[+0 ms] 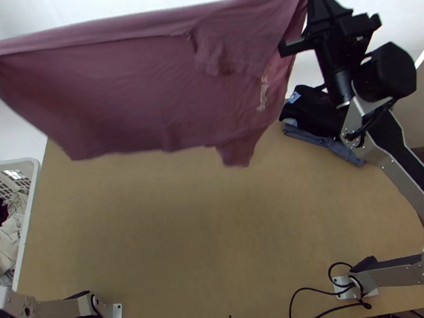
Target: Fold the t-shirt
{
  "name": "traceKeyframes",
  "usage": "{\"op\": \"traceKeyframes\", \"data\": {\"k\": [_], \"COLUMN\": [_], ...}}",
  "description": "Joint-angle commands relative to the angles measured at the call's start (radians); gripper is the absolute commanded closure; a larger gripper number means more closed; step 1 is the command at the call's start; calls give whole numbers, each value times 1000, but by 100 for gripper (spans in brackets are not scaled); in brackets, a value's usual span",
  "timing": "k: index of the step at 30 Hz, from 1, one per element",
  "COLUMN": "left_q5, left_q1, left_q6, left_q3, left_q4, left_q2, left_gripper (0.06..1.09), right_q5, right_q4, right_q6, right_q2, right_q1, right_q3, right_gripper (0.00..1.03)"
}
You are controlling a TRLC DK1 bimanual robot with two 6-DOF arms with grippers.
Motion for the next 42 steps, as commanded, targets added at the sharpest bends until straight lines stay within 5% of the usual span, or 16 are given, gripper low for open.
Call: {"op": "traceKeyframes", "data": {"k": [1,20,31,42], "left_q5": [-37,50,110,108], "left_q1": [-5,-17,-30,-13], "left_q6": [3,14,31,140], "left_q3": [92,66,-219,-799], "left_q4": [18,-396,-485,-352], "left_q2": [30,-467,-718,-847], "left_gripper": [105,105,105,105], "right_q5": [43,95,88,69], "right_q4": [28,-554,-858,-845], "right_q6": [-32,-39,53,225], "right_q2": [-4,-620,-875,-1053], "right_q1": [-23,48,46,88], "right_q3": [68,-4,-139,-660], "right_gripper": [100,100,100,100]}}
